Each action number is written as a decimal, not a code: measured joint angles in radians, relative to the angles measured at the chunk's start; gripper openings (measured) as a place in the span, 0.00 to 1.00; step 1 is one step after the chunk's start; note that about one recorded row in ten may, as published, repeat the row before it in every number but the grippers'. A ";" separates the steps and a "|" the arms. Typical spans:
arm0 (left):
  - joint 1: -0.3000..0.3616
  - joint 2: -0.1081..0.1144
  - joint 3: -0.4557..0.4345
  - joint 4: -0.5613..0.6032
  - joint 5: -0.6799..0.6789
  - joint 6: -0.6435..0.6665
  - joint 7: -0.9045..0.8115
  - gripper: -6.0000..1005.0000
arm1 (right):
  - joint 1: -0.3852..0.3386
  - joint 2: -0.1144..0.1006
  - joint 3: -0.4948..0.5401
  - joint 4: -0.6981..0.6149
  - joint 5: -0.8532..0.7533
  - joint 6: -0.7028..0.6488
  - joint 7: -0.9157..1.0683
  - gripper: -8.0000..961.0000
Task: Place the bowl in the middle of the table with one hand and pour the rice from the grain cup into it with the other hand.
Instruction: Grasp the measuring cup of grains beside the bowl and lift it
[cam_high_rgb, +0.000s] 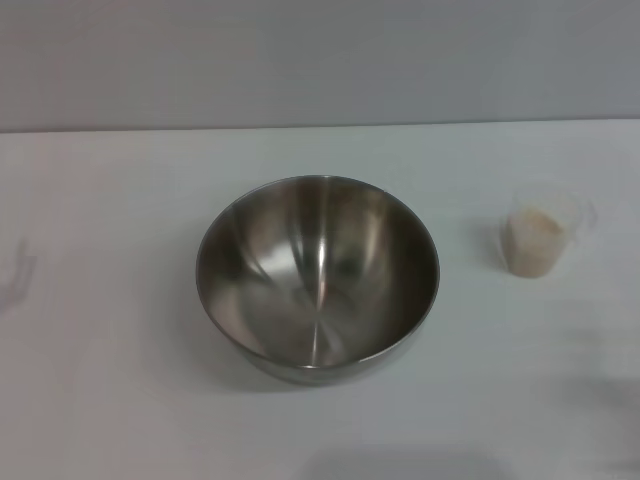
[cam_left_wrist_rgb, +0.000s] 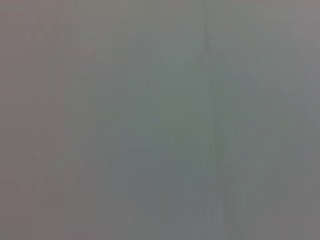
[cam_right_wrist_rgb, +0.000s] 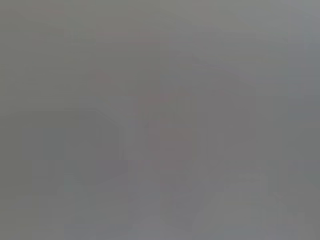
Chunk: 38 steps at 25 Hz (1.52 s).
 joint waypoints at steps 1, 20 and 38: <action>-0.009 -0.002 0.001 0.041 -0.001 0.011 0.003 0.81 | 0.006 -0.001 0.004 -0.001 0.009 0.019 0.000 0.87; -0.008 -0.007 0.026 0.189 -0.003 0.020 0.012 0.81 | 0.235 -0.005 0.044 -0.054 0.062 0.397 0.007 0.87; -0.001 -0.006 0.050 0.193 -0.004 0.025 0.014 0.81 | 0.319 -0.004 0.033 -0.044 0.055 0.520 0.001 0.87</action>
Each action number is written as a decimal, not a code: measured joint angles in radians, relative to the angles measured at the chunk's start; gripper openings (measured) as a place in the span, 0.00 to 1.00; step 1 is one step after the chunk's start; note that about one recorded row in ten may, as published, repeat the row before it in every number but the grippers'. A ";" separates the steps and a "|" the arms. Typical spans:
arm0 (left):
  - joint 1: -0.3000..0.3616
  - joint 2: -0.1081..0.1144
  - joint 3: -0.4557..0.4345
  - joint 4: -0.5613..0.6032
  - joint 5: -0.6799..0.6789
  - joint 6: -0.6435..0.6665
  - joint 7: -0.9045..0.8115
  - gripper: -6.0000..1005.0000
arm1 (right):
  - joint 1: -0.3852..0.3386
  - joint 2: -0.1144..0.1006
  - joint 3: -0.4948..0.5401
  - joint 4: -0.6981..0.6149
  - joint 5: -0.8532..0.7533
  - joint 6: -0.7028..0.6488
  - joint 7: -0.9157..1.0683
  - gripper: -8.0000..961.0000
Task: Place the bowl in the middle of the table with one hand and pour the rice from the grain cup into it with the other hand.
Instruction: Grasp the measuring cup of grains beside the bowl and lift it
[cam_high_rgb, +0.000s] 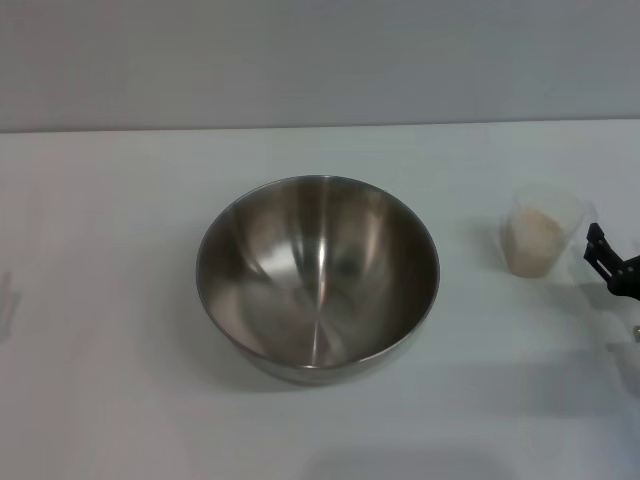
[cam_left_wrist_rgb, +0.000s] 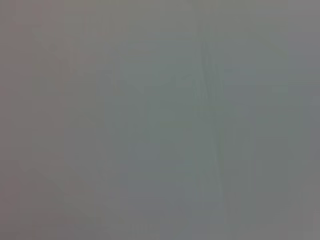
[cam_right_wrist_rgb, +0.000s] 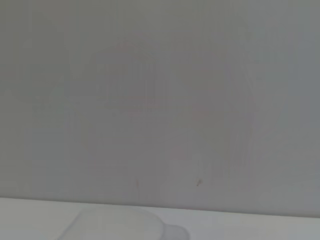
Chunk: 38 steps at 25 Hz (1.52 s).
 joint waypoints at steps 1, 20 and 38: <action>0.000 0.000 0.001 -0.001 0.000 0.000 0.000 0.81 | 0.000 0.000 0.000 0.000 0.000 0.000 0.000 0.87; -0.005 0.000 0.016 -0.002 0.002 0.001 0.001 0.81 | 0.040 -0.001 0.010 -0.007 0.003 0.063 -0.001 0.87; -0.005 0.000 0.016 0.011 0.004 -0.007 -0.008 0.81 | 0.063 -0.001 0.025 -0.017 0.007 0.078 -0.001 0.87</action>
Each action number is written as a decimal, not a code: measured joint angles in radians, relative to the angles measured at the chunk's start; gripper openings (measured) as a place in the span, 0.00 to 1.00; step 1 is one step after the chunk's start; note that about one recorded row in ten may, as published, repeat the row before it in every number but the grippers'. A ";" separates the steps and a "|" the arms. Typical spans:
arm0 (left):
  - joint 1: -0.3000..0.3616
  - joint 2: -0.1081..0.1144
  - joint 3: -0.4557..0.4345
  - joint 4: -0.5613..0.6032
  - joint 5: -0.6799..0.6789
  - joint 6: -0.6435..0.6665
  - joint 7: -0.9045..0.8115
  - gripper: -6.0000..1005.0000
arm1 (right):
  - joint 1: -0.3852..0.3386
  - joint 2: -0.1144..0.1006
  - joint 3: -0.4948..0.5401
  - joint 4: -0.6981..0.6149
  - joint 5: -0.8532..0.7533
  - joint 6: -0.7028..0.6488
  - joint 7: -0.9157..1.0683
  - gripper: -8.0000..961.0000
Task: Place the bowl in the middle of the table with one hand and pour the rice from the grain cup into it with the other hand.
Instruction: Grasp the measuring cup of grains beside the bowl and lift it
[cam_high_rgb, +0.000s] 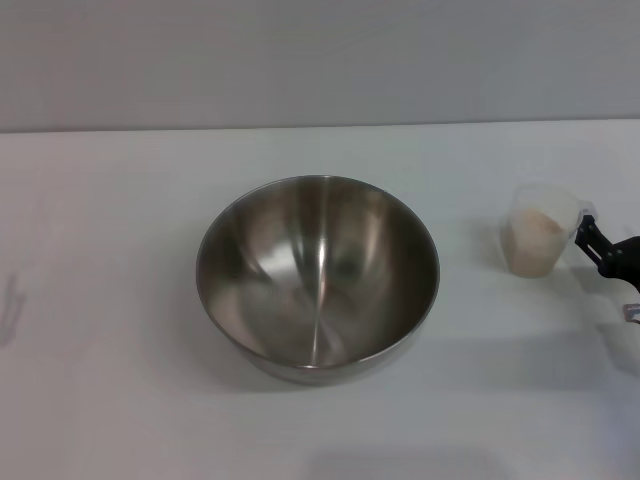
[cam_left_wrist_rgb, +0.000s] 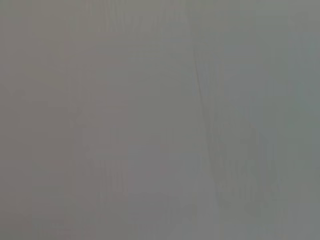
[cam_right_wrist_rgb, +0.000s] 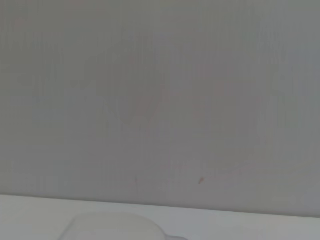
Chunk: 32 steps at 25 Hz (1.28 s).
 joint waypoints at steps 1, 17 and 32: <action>0.000 0.000 0.000 0.002 0.000 0.000 -0.004 0.81 | 0.001 0.000 0.000 0.000 0.000 0.000 0.000 0.87; 0.004 0.000 0.000 0.012 -0.002 0.000 -0.016 0.81 | 0.003 0.000 0.000 0.004 -0.002 -0.006 0.000 0.78; -0.003 0.000 0.000 0.027 -0.002 0.000 -0.015 0.81 | 0.003 0.000 -0.010 0.004 -0.007 0.001 0.000 0.38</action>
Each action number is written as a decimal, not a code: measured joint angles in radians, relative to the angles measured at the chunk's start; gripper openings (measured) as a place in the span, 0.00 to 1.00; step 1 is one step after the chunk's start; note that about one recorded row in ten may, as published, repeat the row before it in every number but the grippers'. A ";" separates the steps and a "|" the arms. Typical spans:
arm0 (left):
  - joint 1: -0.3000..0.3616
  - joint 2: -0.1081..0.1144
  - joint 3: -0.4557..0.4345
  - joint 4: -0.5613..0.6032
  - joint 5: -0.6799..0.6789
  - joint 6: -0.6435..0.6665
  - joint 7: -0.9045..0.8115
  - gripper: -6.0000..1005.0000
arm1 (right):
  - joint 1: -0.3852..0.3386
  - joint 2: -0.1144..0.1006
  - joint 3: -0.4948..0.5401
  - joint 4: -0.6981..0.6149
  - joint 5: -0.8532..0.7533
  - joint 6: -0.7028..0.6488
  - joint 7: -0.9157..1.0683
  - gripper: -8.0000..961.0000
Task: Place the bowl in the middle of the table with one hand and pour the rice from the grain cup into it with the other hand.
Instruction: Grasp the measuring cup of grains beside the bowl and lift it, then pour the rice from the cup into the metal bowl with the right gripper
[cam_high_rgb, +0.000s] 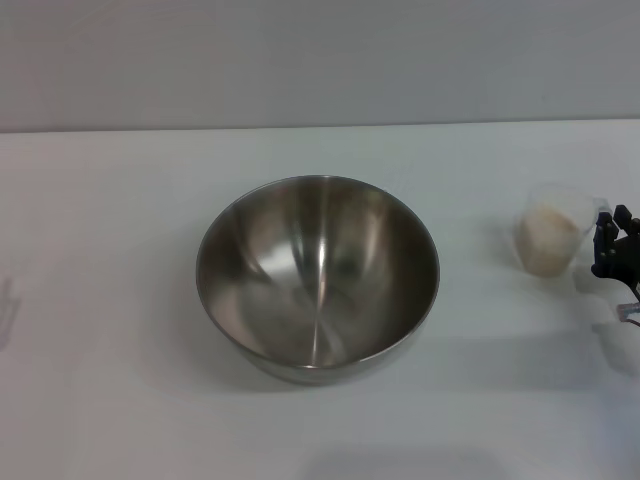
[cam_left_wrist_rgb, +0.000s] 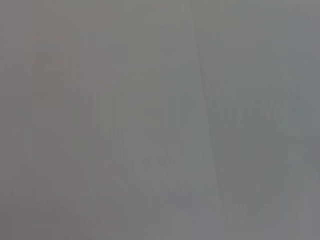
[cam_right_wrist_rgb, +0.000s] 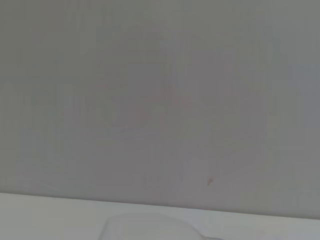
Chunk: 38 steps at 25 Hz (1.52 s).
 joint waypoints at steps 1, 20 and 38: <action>0.001 0.000 0.000 0.001 0.000 0.000 0.000 0.81 | 0.000 0.000 -0.001 0.000 0.000 0.000 -0.001 0.36; 0.008 -0.003 0.000 0.009 -0.001 0.000 0.000 0.81 | -0.075 0.002 -0.011 0.030 -0.011 -0.249 -0.038 0.01; 0.013 -0.005 0.032 0.015 -0.003 0.000 0.000 0.81 | 0.143 -0.002 -0.115 0.085 -0.096 -0.382 -0.308 0.03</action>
